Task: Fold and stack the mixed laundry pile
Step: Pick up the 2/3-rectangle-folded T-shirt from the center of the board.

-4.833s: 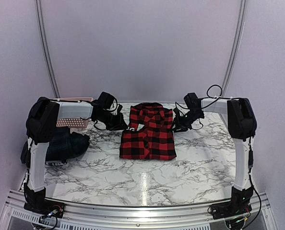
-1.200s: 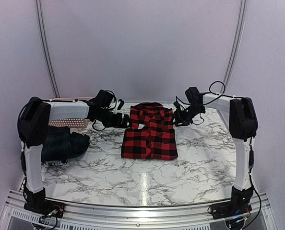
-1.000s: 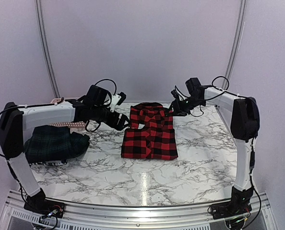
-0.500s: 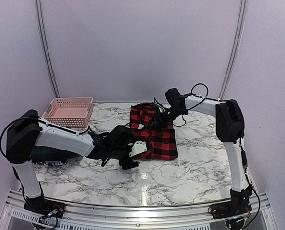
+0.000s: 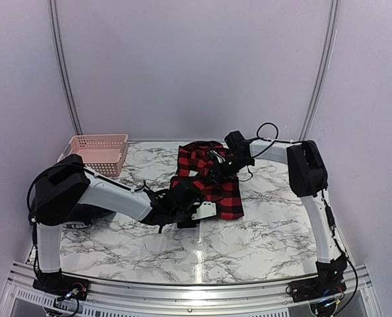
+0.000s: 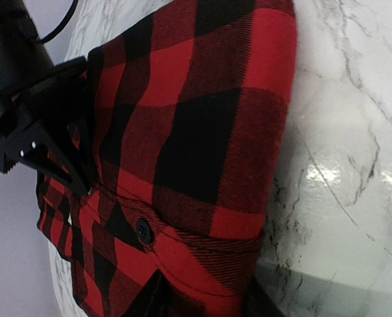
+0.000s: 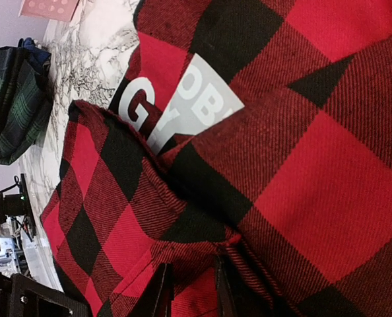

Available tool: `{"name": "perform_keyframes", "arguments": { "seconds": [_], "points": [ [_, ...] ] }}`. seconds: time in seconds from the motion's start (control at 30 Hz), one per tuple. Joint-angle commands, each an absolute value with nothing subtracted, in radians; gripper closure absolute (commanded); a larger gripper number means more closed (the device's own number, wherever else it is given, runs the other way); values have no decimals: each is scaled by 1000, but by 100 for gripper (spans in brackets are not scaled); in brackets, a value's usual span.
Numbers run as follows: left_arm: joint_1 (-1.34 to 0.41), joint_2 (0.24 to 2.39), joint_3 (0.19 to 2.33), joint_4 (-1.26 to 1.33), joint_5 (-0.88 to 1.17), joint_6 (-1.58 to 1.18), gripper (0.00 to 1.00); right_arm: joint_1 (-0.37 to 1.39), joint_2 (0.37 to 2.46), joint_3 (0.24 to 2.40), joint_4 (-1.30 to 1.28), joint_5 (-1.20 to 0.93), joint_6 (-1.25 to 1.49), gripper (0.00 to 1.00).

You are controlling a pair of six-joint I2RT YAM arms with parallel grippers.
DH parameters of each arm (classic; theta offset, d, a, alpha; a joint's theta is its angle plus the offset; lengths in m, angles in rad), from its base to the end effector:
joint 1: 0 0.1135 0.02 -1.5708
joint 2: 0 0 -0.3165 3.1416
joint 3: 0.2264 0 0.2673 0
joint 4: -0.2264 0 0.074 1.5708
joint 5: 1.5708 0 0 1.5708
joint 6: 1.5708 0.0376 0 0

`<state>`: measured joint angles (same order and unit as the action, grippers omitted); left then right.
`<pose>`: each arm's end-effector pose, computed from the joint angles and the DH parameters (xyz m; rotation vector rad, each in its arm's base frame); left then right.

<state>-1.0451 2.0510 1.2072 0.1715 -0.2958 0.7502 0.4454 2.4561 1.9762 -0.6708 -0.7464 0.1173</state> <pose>0.2454 -0.4012 0.1710 1.6278 1.5009 0.1690 0.4991 0.2665 0.1541 -0.6662 2.6385 1.1806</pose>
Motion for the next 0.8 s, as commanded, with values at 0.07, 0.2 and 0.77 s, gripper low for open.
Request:
{"name": "perform_keyframes", "arguments": {
  "seconds": [0.07, 0.2, 0.77],
  "points": [
    [-1090, 1963, 1213, 80, -294, 737, 100, 473, 2427, 1859, -712, -690, 61, 77],
    [-1145, 1832, 1153, -71, -240, 644, 100, 476, 2270, 1751, -695, -704, 63, 72],
    [-1230, 1675, 1472, -673, -31, 280, 100, 690, 2023, 1293, -533, -826, 75, 72]
  ]
}}
